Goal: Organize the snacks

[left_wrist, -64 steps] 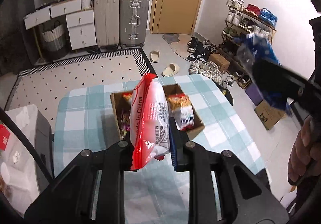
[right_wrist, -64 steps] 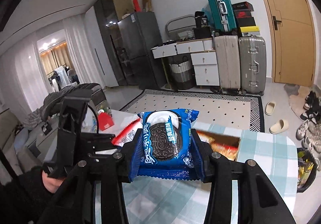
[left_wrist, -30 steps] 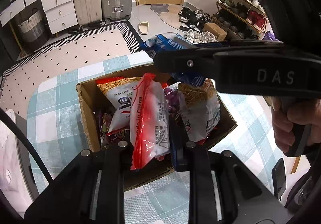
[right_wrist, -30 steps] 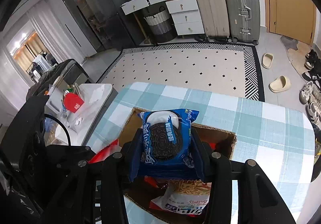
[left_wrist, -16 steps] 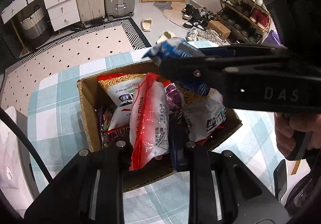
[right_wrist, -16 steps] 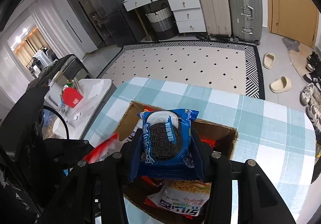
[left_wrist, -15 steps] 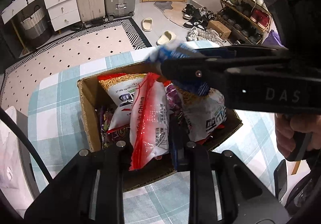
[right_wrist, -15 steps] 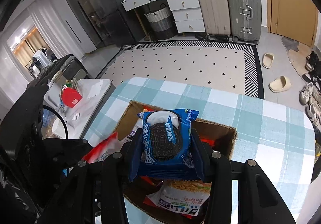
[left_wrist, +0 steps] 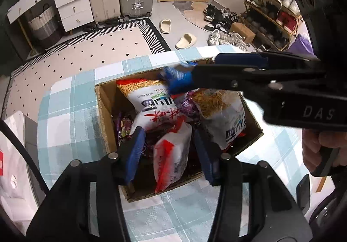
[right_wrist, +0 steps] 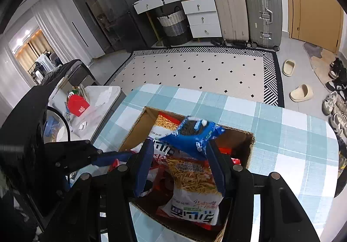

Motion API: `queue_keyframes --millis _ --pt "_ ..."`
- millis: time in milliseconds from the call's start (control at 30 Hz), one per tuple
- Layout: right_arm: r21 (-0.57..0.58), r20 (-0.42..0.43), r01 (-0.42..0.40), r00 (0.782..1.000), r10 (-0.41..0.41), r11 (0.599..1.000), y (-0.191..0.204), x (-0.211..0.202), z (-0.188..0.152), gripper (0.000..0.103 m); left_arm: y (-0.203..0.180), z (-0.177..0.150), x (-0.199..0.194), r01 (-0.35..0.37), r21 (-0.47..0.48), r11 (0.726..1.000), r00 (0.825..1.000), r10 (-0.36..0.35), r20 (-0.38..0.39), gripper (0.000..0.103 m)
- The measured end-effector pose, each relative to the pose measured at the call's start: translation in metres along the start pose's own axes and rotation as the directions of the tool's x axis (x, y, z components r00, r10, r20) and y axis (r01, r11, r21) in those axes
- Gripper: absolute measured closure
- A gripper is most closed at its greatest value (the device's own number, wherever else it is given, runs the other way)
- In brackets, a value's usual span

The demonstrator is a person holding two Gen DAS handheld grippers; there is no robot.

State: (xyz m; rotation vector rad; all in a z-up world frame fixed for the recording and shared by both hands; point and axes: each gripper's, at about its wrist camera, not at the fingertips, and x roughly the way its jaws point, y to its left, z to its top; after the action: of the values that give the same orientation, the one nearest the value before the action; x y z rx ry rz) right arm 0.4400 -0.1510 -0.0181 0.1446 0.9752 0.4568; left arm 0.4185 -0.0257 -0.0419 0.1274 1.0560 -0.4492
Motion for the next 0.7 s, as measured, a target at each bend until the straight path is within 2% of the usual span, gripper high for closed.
queue_keyframes --millis 167,300,400,467,700 --pt "0.017 0.038 -0.007 0.999 0.007 1.000 -0.001 -0.018 0.002 0.052 0.003 0.000 -0.020 -0.017 -0.025 1.000 0.999 0.018 0.051 0.045" --pt "0.014 0.074 -0.007 0.997 0.006 1.000 0.004 -0.037 0.002 0.051 -0.001 -0.004 -0.044 -0.084 -0.030 0.996 0.990 0.087 0.111 0.039" --pt "0.010 0.109 -0.006 0.994 0.005 1.000 0.010 -0.055 0.000 0.048 -0.006 -0.010 -0.066 -0.152 -0.033 0.988 0.973 0.155 0.171 0.029" --pt "0.009 0.128 -0.012 0.992 0.011 1.000 0.014 -0.066 -0.003 0.044 -0.011 -0.014 -0.084 -0.179 -0.037 0.983 0.961 0.183 0.209 0.028" --pt "0.012 0.182 -0.039 0.983 0.036 0.999 0.029 -0.099 -0.027 0.044 -0.019 -0.032 -0.140 -0.208 -0.068 0.976 0.934 0.219 0.283 0.022"
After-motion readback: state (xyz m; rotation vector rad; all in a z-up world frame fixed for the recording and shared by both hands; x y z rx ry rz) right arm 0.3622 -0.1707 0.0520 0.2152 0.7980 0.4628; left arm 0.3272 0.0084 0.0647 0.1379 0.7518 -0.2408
